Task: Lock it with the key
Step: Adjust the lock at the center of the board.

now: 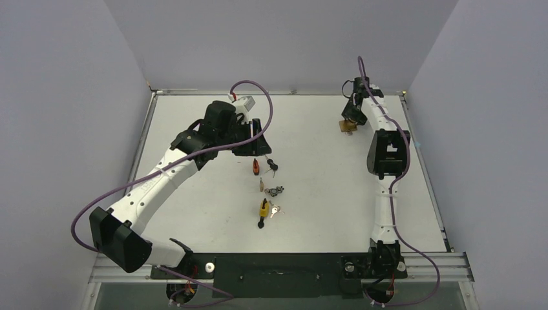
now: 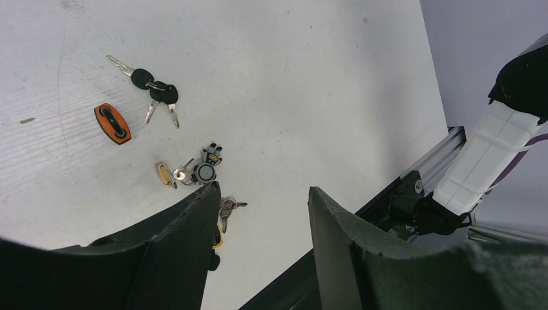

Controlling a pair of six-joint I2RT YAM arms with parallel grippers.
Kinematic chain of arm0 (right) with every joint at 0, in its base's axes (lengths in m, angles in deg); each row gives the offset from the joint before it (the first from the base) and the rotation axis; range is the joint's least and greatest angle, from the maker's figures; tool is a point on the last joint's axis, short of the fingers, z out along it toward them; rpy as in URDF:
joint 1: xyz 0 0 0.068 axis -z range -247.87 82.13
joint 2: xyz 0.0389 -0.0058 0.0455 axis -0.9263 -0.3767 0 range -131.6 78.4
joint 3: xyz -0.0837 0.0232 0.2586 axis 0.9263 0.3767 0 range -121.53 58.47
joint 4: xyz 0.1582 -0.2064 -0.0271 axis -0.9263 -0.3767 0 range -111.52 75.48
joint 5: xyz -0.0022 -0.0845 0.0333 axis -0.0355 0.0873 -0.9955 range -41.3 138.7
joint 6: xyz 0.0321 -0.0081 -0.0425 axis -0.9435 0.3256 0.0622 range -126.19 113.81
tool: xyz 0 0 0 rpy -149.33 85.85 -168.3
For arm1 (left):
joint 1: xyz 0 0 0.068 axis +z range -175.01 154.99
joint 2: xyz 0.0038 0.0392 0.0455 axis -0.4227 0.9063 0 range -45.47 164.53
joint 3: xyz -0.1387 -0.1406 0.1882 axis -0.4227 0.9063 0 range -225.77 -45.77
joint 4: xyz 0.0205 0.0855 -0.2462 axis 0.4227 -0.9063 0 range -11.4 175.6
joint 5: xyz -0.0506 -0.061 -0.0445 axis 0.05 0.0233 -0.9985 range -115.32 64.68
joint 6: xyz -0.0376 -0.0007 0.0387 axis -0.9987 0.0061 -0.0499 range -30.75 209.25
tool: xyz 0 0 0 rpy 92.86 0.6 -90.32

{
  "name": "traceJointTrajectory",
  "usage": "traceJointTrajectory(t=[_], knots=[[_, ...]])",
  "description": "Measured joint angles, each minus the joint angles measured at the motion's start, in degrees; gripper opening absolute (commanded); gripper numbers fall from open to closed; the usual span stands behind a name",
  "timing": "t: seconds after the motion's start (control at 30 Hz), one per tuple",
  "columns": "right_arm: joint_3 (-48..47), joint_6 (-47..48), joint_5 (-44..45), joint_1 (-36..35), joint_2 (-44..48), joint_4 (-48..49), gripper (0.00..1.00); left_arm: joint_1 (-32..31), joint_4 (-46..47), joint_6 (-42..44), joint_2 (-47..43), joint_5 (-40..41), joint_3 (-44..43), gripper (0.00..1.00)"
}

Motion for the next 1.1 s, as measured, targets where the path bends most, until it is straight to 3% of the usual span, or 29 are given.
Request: traceJointTrajectory(t=[0.27, 0.67, 1.1], knots=[[-0.68, 2.75, 2.16, -2.36, 0.00, -2.32, 0.32, 0.22, 0.09, -0.31, -0.02, -0.70, 0.00, 0.50], [5.25, 4.55, 5.25, -6.84, 3.37, -3.52, 0.30, 0.79, 1.01, -1.62, -2.71, -1.38, 0.20, 0.50], [40.00, 5.05, 4.92, -16.02, 24.30, 3.17, 0.31, 0.96, 3.54, -3.34, -5.75, -2.84, 3.61, 0.50]])
